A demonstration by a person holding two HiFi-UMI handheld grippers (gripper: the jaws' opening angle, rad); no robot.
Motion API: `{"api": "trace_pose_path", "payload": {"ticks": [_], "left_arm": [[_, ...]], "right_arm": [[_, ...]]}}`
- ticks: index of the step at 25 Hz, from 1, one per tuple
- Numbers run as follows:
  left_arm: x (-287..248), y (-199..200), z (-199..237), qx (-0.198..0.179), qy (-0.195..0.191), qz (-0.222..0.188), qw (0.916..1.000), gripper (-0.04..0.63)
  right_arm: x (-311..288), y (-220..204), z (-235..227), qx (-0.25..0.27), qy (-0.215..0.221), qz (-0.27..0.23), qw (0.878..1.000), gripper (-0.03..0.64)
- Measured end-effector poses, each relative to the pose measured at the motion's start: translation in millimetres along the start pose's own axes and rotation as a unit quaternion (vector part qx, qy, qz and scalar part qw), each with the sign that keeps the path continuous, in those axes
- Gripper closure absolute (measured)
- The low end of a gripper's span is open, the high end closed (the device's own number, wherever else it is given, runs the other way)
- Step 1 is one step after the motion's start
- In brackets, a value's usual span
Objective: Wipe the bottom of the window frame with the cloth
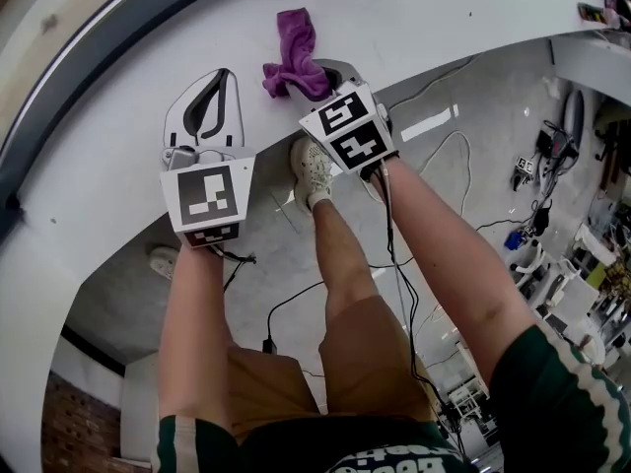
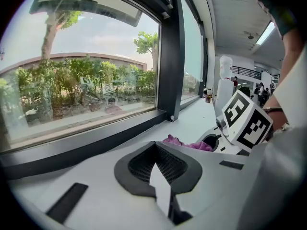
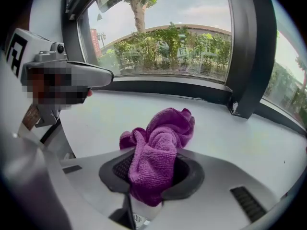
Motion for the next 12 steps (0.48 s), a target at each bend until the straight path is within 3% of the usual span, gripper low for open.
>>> {"api": "trace_pose_path", "payload": {"ticks": [12], "left_arm": [[66.7, -30.1, 57.2, 0.014, 0.042, 0.007, 0.9990, 0.589]], "right_arm": [[-23.0, 27.6, 82.9, 0.029, 0.035, 0.008, 0.999, 0.488]]}}
Point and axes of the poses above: the fingertips, and each gripper's own axes: x backward along the fingers, z to its left, y out of its top, the point moved 7 cm from there along x, backward along the fingers, and after that the axes turned 3 degrees about y, right-handed, at the moved point
